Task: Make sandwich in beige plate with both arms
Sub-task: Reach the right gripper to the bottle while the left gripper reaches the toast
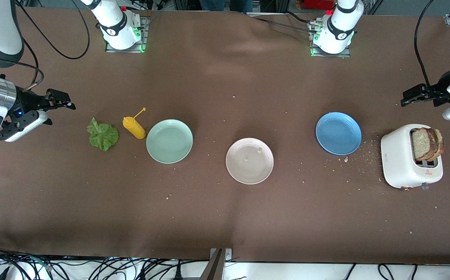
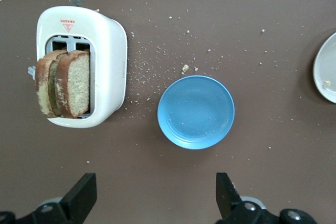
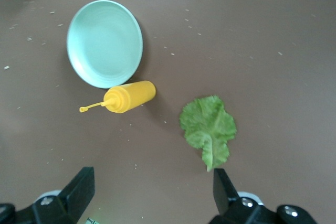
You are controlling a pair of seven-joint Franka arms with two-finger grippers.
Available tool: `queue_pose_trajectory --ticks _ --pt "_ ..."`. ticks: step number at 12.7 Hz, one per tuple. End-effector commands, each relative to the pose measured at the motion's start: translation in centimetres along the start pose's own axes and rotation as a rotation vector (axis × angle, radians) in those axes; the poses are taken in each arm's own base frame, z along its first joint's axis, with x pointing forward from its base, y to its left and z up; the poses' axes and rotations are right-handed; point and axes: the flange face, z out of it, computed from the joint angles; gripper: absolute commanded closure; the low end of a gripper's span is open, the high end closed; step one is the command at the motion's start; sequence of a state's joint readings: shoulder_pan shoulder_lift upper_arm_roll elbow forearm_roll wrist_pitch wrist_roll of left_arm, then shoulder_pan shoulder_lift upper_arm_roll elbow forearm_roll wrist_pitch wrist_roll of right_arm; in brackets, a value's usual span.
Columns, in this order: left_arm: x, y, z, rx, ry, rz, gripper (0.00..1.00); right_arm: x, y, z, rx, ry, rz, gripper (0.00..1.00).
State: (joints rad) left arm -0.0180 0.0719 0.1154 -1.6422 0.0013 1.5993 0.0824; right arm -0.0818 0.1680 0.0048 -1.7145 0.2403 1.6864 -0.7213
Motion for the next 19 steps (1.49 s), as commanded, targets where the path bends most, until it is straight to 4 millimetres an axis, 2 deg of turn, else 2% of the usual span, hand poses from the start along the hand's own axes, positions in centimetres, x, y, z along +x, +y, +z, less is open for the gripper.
queue_pose_trajectory --ticks 1,3,4,5,7,11,15,16,17,18,19 --pt "2.2 -4.0 3.1 -0.007 -0.007 0.052 0.00 -1.4 3.5 1.8 0.121 0.087 -0.164 0.00" --pt "3.6 -6.8 5.5 -0.012 -0.002 0.096 0.00 -2.6 4.6 3.4 0.189 0.168 -0.359 0.00" --pt "4.5 -7.5 6.8 -0.009 0.010 0.109 0.00 -2.8 4.6 4.8 0.225 0.210 -0.468 0.00" --pt "5.4 -7.7 8.0 -0.001 0.016 0.113 0.00 -3.3 5.4 5.7 0.244 0.255 -0.527 0.00" --pt "6.6 -8.9 10.5 0.005 0.019 0.106 0.00 -3.7 6.9 8.9 0.298 0.347 -0.677 0.00" --pt "7.7 -11.4 14.4 0.002 0.002 0.124 0.00 -6.4 9.7 16.4 0.390 0.550 -0.821 0.00" --pt "8.4 -11.3 16.2 -0.002 -0.008 0.126 0.02 -6.9 11.7 24.8 0.429 0.817 -0.977 0.00" --pt "8.5 -11.2 16.4 -0.004 -0.009 0.126 0.08 -7.0 11.7 26.6 0.448 0.853 -0.988 0.00" --pt "8.6 -11.3 16.9 -0.004 -0.017 0.127 0.18 -6.9 11.5 28.0 0.471 0.891 -0.993 0.00" --pt "8.7 -11.3 17.3 0.002 -0.025 0.129 0.35 -7.0 11.4 29.3 0.486 0.913 -1.001 0.00" --pt "8.8 -11.3 17.9 0.004 -0.035 0.132 0.46 -6.8 11.1 30.5 0.495 0.945 -1.009 0.01"
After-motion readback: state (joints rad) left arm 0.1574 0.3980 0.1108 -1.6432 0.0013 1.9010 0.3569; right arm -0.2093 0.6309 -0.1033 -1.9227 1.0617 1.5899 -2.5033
